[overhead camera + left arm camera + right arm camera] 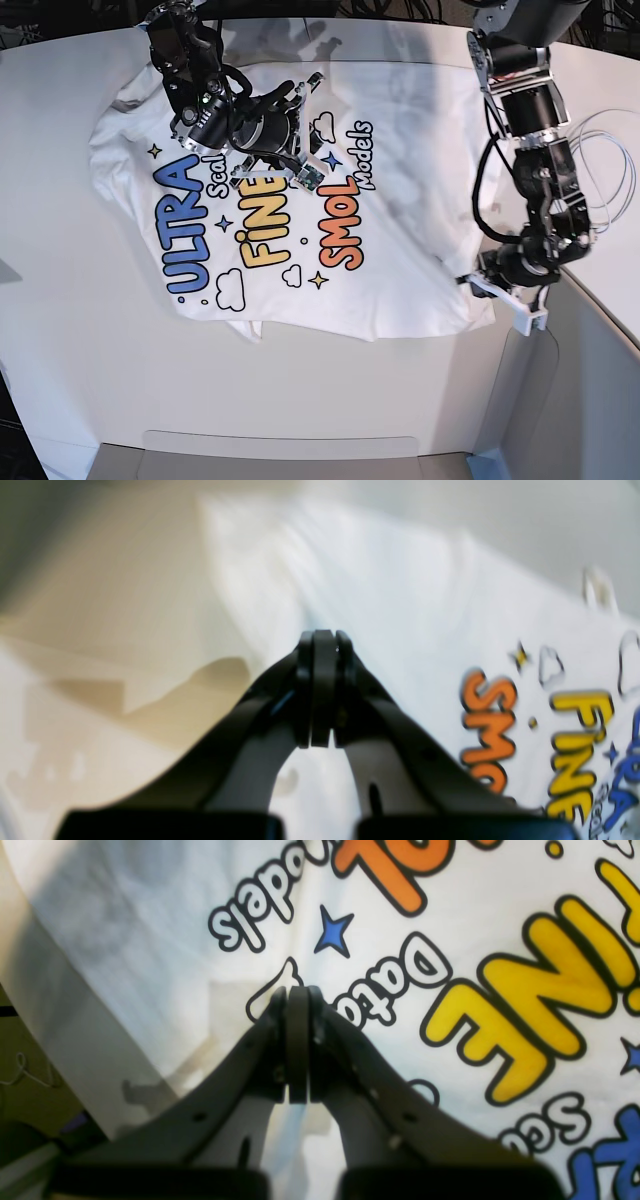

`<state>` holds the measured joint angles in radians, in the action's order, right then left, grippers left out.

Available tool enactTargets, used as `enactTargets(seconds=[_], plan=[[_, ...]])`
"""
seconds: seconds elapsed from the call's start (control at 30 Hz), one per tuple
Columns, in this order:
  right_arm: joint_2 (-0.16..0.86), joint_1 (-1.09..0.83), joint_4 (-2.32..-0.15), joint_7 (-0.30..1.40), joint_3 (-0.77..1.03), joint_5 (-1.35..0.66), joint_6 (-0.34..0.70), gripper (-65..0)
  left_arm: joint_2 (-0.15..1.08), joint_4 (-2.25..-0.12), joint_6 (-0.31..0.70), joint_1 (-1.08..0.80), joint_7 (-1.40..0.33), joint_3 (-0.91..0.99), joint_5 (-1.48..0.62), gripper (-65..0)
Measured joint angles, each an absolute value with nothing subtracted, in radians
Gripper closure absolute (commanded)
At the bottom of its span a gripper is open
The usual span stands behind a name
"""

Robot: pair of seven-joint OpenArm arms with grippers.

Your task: Layout the t-shirt on the table in an organized manner, then fold the t-shirt properly

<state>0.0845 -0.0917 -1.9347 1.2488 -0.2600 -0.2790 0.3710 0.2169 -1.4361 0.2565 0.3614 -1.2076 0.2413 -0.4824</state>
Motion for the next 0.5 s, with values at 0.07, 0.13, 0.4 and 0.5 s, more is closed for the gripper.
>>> enactTargets(seconds=[0.07, 0.13, 0.4, 0.5], plan=[[0.080, -0.085, -1.936, 1.241, -0.209, -0.281, 0.371, 0.0, 0.202, -1.391, 0.262, 0.331, -1.140, 0.228, -0.493, 0.0], [0.086, -0.084, -1.940, 1.240, -0.154, -0.281, 0.371, 0.0, 0.229, -1.291, 0.249, 0.333, -1.080, 0.178, -0.467, 0.0], [0.086, -0.098, -1.940, 1.243, -0.109, -0.280, 0.371, 0.0, 0.300, -0.935, 0.256, 0.487, -0.813, 0.031, -0.489, 0.0], [0.088, -0.118, -1.940, 1.242, -0.109, -0.276, 0.371, 0.0, 0.304, -0.907, 0.248, 0.505, -0.807, 0.028, -0.477, 0.0]])
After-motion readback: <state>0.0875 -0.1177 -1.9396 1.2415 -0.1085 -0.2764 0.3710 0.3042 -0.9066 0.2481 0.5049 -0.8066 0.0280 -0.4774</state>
